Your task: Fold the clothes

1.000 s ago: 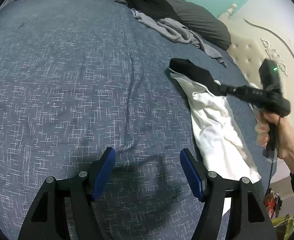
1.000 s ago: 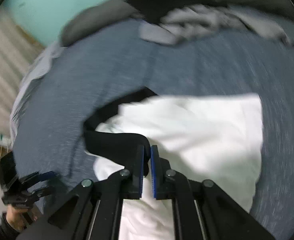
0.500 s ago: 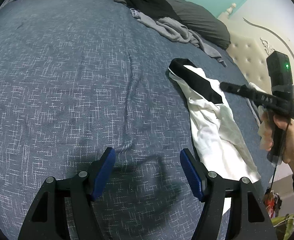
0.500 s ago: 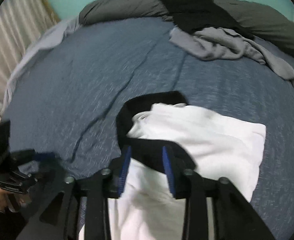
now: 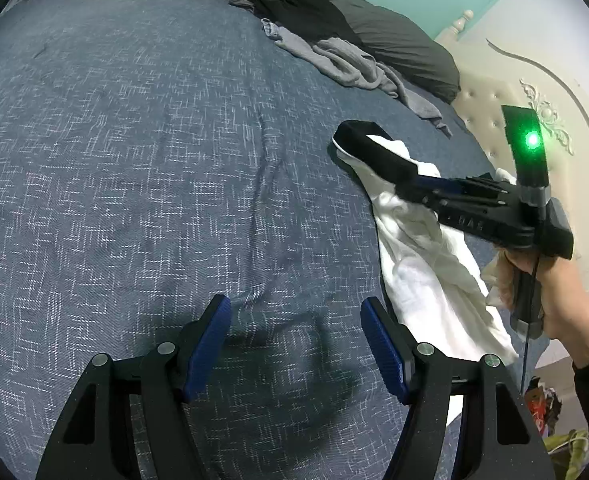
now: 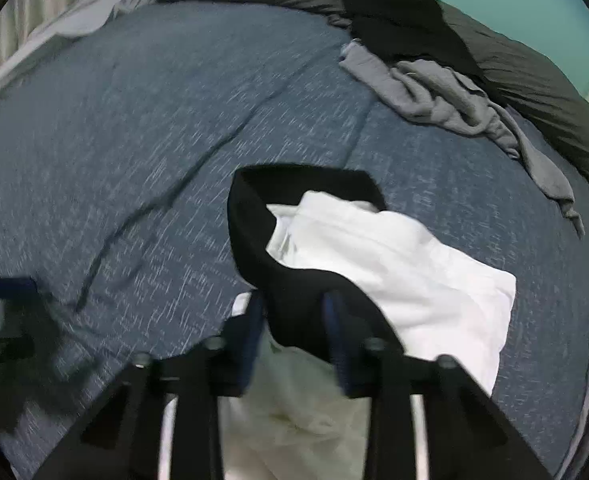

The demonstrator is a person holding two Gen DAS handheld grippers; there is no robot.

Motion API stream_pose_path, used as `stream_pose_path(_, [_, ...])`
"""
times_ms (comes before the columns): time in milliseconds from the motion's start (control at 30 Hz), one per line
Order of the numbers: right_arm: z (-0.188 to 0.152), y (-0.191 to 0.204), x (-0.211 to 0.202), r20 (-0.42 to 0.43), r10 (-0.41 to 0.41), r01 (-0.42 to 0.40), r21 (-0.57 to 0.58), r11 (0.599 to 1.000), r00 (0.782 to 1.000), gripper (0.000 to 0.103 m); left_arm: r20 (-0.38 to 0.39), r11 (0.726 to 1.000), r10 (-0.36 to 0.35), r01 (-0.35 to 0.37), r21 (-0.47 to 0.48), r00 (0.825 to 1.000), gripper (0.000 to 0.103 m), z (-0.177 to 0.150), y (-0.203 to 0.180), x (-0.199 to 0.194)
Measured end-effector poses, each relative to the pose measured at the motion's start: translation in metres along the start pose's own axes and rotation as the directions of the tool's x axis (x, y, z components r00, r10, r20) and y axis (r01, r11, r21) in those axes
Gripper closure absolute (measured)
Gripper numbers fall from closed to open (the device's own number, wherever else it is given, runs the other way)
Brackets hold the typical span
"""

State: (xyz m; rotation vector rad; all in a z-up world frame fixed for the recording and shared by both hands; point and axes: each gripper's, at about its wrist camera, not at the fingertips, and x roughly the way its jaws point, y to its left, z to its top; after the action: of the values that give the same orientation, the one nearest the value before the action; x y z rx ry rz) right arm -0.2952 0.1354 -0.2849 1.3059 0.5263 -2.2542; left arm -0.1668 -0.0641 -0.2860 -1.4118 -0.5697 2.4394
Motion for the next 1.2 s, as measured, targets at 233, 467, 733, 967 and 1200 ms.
stream_pose_path(233, [0.007, -0.051, -0.029, 0.111, 0.079, -0.097, 0.167, 0.981, 0.991, 0.091, -0.003, 1.000, -0.002, 0.002, 0.001, 1.000, 0.032, 0.001, 0.000, 0.002])
stream_pose_path(467, [0.010, -0.116, -0.017, 0.115, 0.167, -0.199, 0.413, 0.889, 0.979, 0.092, -0.013, 1.000, 0.000, 0.000, 0.009, 1.000, 0.032, 0.001, -0.002, 0.007])
stream_pose_path(733, [0.003, -0.137, 0.007, 0.102, 0.187, -0.213, 0.498, 0.841, 0.977, 0.089, -0.017, 1.000, 0.001, -0.001, 0.005, 1.000, 0.032, -0.001, -0.001, 0.008])
stream_pose_path(967, [-0.004, -0.129, -0.025, 0.135, 0.158, -0.201, 0.432, 0.879, 0.978, 0.078, -0.013, 1.000, -0.002, 0.002, 0.009, 1.000, 0.032, -0.002, -0.003, 0.008])
stream_pose_path(1200, [-0.025, -0.076, -0.043, 0.037, 0.231, -0.232, 0.274, 0.933, 0.972, 0.075, -0.013, 1.000, 0.001, 0.000, 0.013, 1.000, 0.032, -0.003, -0.007, 0.008])
